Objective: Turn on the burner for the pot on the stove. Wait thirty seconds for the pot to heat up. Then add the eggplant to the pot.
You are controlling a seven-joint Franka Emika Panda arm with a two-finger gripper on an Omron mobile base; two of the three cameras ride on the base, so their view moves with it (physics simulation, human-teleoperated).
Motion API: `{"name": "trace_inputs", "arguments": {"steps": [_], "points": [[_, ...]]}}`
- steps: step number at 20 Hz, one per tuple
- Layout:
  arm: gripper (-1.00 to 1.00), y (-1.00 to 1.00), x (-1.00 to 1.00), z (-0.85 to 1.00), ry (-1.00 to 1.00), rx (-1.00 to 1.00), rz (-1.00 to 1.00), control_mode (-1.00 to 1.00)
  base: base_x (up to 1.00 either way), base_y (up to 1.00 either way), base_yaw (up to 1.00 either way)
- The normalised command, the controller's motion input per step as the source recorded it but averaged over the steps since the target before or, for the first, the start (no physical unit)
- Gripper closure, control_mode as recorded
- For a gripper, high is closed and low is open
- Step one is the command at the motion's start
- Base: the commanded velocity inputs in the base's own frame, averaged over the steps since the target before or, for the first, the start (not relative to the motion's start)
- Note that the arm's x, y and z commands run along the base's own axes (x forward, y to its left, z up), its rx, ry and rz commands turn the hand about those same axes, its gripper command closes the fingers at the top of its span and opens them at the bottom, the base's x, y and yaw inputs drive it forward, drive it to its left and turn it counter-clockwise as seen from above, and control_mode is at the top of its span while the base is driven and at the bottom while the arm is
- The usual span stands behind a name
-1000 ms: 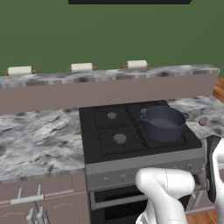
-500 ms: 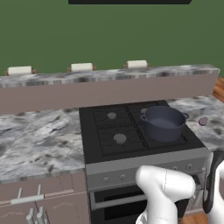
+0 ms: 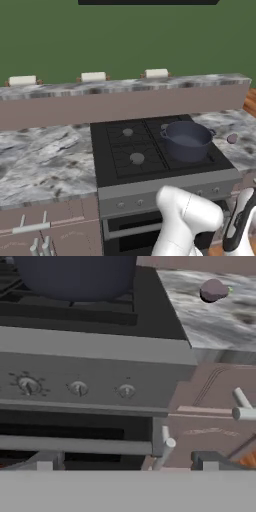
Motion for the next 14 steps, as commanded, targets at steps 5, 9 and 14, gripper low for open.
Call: {"name": "trace_inputs", "arguments": {"steps": [5,9,14], "points": [[-1.00,0.00,0.00,-0.08,-0.31,0.00,0.00,-1.00,0.00,0.00,0.00],[-1.00,0.00,0.00,-0.03,-0.28,-0.01,0.00,-1.00,0.00,0.00,0.00],[-1.00,0.00,0.00,0.00,-0.19,-0.01,0.00,-1.00,0.00,0.00,0.00]]}}
